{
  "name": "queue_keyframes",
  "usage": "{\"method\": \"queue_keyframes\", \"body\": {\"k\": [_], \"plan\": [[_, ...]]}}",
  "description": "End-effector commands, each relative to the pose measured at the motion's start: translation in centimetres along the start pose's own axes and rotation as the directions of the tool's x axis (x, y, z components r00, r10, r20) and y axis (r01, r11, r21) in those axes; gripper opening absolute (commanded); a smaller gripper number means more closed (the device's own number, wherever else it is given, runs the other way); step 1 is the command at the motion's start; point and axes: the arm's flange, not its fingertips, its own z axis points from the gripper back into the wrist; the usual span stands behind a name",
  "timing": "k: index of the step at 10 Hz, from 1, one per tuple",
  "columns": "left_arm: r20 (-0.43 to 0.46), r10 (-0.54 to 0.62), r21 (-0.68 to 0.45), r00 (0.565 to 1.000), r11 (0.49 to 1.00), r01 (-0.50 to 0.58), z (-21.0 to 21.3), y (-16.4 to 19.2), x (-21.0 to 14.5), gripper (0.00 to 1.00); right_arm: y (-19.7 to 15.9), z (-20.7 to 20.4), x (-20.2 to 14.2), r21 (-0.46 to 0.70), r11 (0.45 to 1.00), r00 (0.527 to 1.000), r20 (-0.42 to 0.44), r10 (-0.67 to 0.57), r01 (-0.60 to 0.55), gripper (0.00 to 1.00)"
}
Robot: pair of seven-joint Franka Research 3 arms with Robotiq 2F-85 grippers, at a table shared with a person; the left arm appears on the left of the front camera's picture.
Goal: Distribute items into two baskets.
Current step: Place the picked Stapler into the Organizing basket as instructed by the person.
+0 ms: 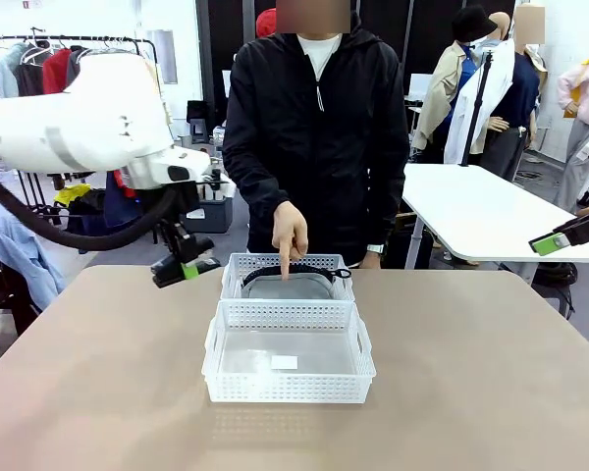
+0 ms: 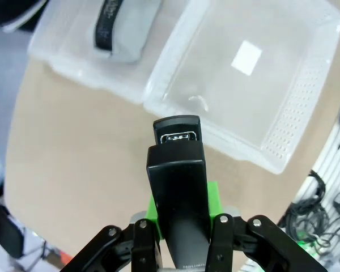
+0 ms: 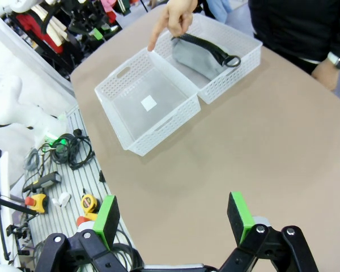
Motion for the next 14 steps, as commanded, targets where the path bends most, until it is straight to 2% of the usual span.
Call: {"method": "queue_keyframes", "body": {"k": [1,4,5,7,10,12,14], "plan": [[-0.002,-0.125,0.046,0.992,0.991,0.125,-0.5,0.6,1.6,0.00,0.1,0.0,0.1,0.003,1.000,1.000,0.006,0.005,-0.005,1.00],[0.022,-0.265,-0.035,0.964,0.963,0.266,-2.7,-1.0,4.0,0.00,0.1,0.0,0.1,0.003,1.000,1.000,0.006,0.005,-0.005,1.00],[0.001,-0.312,-0.086,0.950,0.947,0.311,-3.6,-2.1,4.9,0.00,0.1,0.0,0.1,0.003,1.000,1.000,0.006,0.005,-0.005,1.00],[0.017,-0.394,-0.180,0.919,0.903,0.391,-4.5,-3.9,5.4,0.00,0.1,0.0,0.1,0.003,1.000,1.000,0.006,0.005,-0.005,1.00],[0.059,-0.488,-0.168,0.871,0.855,0.491,-6.0,-6.3,6.5,0.00,0.1,0.0,0.1,0.003,1.000,1.000,0.006,0.005,-0.005,1.00],[0.058,-0.485,-0.124,0.873,0.864,0.488,-7.0,-6.2,7.8,0.00,0.1,0.0,0.1,0.003,1.000,1.000,0.006,0.005,-0.005,1.00],[0.039,-0.519,-0.127,0.854,0.845,0.519,-8.5,-7.1,9.1,0.00,0.1,0.0,0.1,0.003,1.000,1.000,0.006,0.005,-0.005,1.00]]}}
